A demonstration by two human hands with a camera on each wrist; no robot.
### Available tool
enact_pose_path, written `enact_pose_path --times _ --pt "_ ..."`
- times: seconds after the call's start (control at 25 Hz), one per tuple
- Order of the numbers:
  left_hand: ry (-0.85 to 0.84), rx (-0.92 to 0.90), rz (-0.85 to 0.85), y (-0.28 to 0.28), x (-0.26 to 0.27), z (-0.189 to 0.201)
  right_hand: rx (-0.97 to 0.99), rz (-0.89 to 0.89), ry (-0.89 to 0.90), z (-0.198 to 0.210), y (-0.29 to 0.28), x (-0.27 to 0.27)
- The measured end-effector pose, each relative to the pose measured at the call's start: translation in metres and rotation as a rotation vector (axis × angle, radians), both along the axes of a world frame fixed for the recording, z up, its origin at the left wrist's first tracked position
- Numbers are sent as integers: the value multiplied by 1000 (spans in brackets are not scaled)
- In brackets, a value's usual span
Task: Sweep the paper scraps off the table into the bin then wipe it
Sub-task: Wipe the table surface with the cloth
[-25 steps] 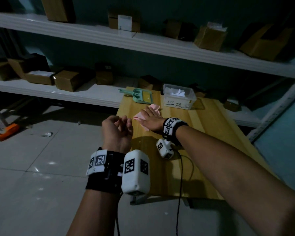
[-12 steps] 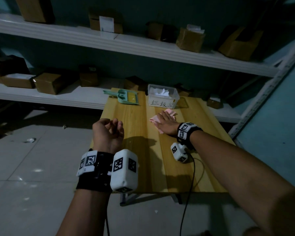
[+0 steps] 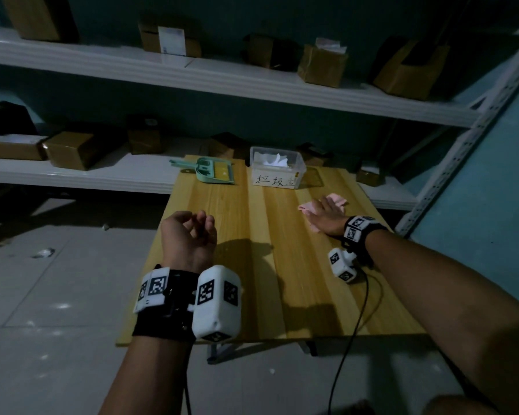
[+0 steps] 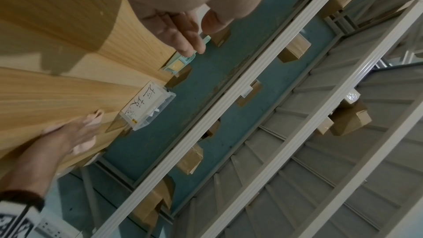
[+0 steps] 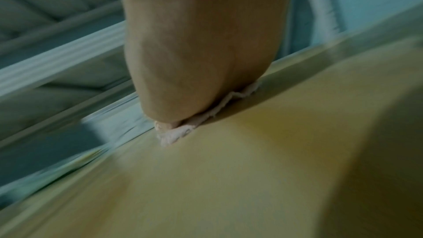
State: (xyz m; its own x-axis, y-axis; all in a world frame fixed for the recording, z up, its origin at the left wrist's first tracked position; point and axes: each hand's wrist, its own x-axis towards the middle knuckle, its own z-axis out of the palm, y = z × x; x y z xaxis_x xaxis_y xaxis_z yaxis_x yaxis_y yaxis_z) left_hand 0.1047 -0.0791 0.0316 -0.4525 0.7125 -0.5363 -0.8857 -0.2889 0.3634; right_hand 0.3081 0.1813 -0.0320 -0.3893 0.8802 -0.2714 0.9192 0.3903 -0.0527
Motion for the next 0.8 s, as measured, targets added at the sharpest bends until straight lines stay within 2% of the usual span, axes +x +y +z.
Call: enact_pose_path --times 0.12,0.36,0.48,0.64,0.68,0.8 --pt "1 -5 4 3 5 2 67 -107 25 -5 21 33" --pt "-2 0 -3 11 14 2 61 -291 62 -5 34 82" --pt "-24 -8 0 14 18 2 75 -316 54 -2 37 100" --pt "-37 -8 -3 15 22 2 15 -420 129 -51 101 135" --pt "-41 -8 -1 15 22 2 15 -463 140 -54 99 135" --pt "-53 9 -3 17 24 4 15 -514 111 -8 21 109"
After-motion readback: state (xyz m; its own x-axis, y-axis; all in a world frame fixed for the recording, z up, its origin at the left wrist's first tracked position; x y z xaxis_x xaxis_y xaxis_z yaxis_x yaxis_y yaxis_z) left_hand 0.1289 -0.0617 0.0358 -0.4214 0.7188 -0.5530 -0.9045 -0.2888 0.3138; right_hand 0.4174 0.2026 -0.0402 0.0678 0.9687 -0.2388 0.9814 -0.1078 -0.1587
